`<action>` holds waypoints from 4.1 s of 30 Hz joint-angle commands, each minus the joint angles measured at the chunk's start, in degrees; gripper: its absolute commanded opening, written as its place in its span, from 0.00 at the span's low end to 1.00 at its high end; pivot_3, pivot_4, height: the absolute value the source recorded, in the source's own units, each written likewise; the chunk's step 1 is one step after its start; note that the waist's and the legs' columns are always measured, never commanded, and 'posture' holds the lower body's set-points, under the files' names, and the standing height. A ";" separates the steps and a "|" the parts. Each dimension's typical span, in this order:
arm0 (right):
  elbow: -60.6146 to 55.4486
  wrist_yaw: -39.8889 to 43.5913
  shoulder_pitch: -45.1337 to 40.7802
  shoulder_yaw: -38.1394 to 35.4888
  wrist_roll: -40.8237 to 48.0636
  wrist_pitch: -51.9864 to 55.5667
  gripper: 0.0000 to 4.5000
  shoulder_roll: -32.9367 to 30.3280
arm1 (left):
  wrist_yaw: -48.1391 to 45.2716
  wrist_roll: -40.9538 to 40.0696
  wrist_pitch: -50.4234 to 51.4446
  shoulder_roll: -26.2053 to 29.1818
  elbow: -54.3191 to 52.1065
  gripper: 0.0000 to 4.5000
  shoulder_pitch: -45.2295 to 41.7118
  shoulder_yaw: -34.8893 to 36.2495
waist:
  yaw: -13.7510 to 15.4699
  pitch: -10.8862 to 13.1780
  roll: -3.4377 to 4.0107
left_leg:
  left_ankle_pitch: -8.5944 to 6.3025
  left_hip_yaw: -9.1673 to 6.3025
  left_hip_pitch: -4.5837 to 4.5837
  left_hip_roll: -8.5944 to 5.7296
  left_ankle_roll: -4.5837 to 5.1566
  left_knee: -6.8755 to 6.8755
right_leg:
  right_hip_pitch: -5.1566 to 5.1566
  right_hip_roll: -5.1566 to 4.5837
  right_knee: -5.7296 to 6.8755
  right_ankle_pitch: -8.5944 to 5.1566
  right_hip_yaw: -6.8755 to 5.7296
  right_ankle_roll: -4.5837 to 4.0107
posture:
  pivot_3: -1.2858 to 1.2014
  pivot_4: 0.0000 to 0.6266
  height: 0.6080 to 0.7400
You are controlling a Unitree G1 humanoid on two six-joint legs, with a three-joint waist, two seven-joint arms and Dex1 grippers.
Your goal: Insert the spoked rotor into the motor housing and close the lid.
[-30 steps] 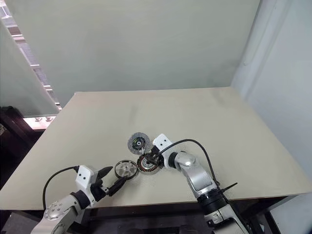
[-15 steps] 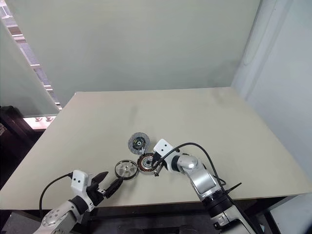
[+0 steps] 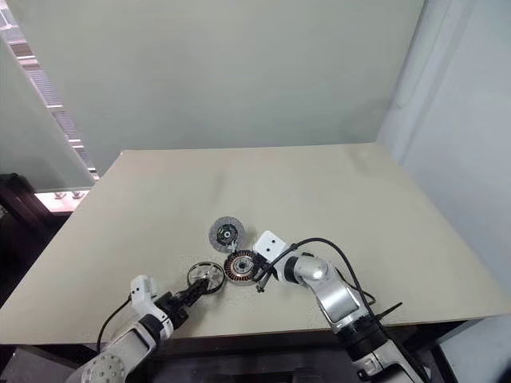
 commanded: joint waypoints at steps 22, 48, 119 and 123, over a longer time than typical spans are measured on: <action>-3.70 -2.06 1.48 -2.43 0.55 -0.19 0.00 -0.77 | -5.59 -17.41 0.40 -4.20 -1.76 0.07 2.20 8.28 | 0.00 0.05 -0.12 | -0.04 0.01 -0.04 0.05 -0.07 -0.05 | -0.07 0.01 -0.03 -0.01 -0.01 -0.02 | 0.52 0.00 1.00; -9.12 -3.45 6.90 -4.43 0.65 5.44 0.00 -2.96 | -4.27 -19.97 3.09 -7.31 11.57 0.07 -12.25 -0.99 | 0.03 0.13 -0.25 | -0.05 -0.07 -0.35 -0.07 -0.06 0.39 | -0.07 0.08 -0.03 0.00 0.01 -0.01 | 0.52 0.00 1.00; -9.90 -6.80 5.50 -8.18 6.23 5.02 0.00 3.79 | -4.91 -1.84 6.24 16.60 -15.80 0.88 1.24 -5.30 | 0.03 0.20 -0.14 | -0.11 -0.03 -0.38 0.02 -0.16 0.23 | -0.24 0.05 -0.02 -0.05 0.03 -0.11 | 0.52 0.00 1.00; -9.77 -6.75 5.80 -7.43 5.70 4.96 0.00 2.88 | -4.94 -2.40 5.39 13.19 -12.59 0.88 0.13 -5.89 | 0.16 0.24 -0.08 | -0.11 -0.02 -0.39 0.01 -0.16 0.30 | -0.22 0.03 -0.03 -0.08 0.02 -0.16 | 0.52 0.00 1.00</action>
